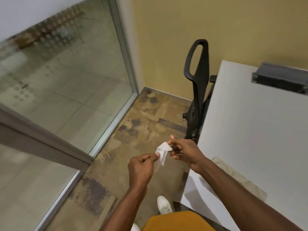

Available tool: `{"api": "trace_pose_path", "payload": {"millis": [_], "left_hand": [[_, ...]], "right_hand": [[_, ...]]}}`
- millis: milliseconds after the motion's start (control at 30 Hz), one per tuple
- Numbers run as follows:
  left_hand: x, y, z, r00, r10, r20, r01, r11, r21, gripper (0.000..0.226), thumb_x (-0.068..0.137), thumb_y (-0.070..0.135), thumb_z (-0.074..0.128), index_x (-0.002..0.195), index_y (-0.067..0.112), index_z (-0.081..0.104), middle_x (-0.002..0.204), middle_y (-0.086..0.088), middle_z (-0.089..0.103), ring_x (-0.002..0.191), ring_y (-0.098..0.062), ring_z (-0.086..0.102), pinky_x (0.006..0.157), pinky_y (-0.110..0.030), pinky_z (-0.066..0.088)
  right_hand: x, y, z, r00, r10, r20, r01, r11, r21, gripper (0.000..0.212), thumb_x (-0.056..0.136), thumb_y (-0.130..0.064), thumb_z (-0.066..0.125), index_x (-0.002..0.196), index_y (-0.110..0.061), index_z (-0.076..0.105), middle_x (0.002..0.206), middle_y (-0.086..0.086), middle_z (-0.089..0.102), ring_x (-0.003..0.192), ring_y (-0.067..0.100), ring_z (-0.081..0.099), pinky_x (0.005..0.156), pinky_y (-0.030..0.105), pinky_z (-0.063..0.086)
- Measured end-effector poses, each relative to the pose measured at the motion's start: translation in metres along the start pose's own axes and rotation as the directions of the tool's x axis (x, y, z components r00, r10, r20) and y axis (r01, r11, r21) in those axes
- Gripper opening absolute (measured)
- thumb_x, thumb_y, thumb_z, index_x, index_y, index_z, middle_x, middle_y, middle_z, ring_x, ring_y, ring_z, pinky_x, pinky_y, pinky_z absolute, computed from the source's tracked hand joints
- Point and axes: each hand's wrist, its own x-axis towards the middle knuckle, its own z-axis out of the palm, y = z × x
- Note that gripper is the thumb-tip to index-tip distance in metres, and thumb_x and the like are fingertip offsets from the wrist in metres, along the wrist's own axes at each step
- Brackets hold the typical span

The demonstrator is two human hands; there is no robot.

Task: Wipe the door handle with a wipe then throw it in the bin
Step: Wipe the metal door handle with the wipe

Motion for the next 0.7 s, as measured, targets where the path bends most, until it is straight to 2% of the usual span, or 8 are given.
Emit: {"api": "trace_pose_path", "payload": {"millis": [67,167,233,367,467,567,633,700], "left_hand": [[0.000,-0.001,-0.013,0.998,-0.016,-0.066,0.015,1.000,-0.004,0.006,0.092,0.026,0.090,0.088,0.029,0.094,0.091,0.016,0.088,0.091,-0.007,0.082,0.081,-0.028,0.060],[-0.001,-0.004,-0.031,0.991,-0.022,-0.135,0.026,0.999,0.026,0.017,0.092,0.024,0.088,0.079,0.034,0.093,0.088,0.019,0.087,0.091,-0.006,0.080,0.073,-0.025,0.056],[-0.003,-0.007,-0.043,0.984,-0.044,-0.172,0.055,0.996,0.063,0.025,0.092,0.023,0.085,0.073,0.039,0.091,0.083,0.024,0.084,0.088,-0.004,0.077,0.070,-0.024,0.055],[-0.007,-0.015,-0.066,0.955,-0.010,-0.296,0.051,0.990,0.132,0.014,0.091,0.025,0.086,0.083,0.034,0.093,0.095,0.018,0.086,0.092,-0.009,0.076,0.080,-0.031,0.061],[-0.009,-0.023,-0.084,0.923,0.019,-0.384,0.044,0.987,0.155,0.017,0.094,0.024,0.084,0.080,0.031,0.092,0.091,0.017,0.084,0.086,-0.010,0.075,0.072,-0.027,0.054],[-0.010,-0.030,-0.098,0.899,-0.066,-0.434,0.083,0.996,0.019,0.026,0.104,0.025,0.073,0.079,0.024,0.083,0.079,0.011,0.079,0.073,-0.014,0.066,0.063,-0.028,0.045],[-0.012,-0.035,-0.106,0.890,-0.143,-0.432,0.120,0.989,-0.082,0.027,0.110,0.030,0.066,0.087,0.023,0.077,0.085,0.006,0.077,0.077,-0.017,0.064,0.066,-0.032,0.049],[-0.015,-0.039,-0.114,0.903,-0.197,-0.383,0.135,0.974,-0.181,0.028,0.111,0.033,0.065,0.088,0.022,0.077,0.093,-0.001,0.080,0.084,-0.022,0.066,0.076,-0.037,0.052]], "right_hand": [[0.000,0.007,0.020,0.996,0.006,0.086,-0.001,0.999,-0.053,0.057,0.085,-0.059,0.080,0.113,-0.009,0.080,0.094,0.007,0.083,0.087,0.023,0.079,0.085,0.036,0.064],[-0.003,0.016,0.045,0.963,-0.010,0.269,0.056,0.985,-0.163,0.069,0.061,-0.055,0.094,0.114,-0.013,0.081,0.111,0.010,0.083,0.106,0.027,0.078,0.101,0.046,0.061],[-0.003,0.018,0.060,0.937,-0.046,0.345,0.135,0.961,-0.240,0.058,0.063,-0.047,0.097,0.111,-0.017,0.083,0.111,0.009,0.083,0.099,0.018,0.077,0.097,0.040,0.063],[0.010,0.014,0.086,0.913,-0.091,0.397,0.257,0.884,-0.389,0.010,0.091,-0.013,0.083,0.101,-0.014,0.083,0.098,0.006,0.085,0.087,0.014,0.079,0.078,0.026,0.064],[0.022,0.005,0.101,0.903,-0.059,0.425,0.287,0.819,-0.496,0.013,0.095,-0.002,0.076,0.095,-0.012,0.082,0.087,-0.002,0.085,0.078,0.008,0.078,0.067,0.019,0.062],[0.031,-0.008,0.114,0.865,-0.052,0.499,0.365,0.749,-0.554,0.017,0.095,0.001,0.073,0.094,-0.013,0.082,0.087,0.007,0.085,0.072,0.012,0.075,0.065,0.024,0.058],[0.035,-0.016,0.125,0.827,-0.035,0.561,0.408,0.724,-0.556,0.019,0.095,0.002,0.071,0.097,-0.013,0.082,0.088,0.015,0.084,0.070,0.016,0.075,0.064,0.027,0.057],[0.040,-0.022,0.137,0.789,-0.023,0.614,0.468,0.671,-0.576,0.021,0.094,0.002,0.070,0.097,-0.014,0.082,0.085,0.012,0.083,0.068,0.015,0.075,0.065,0.027,0.058]]}}
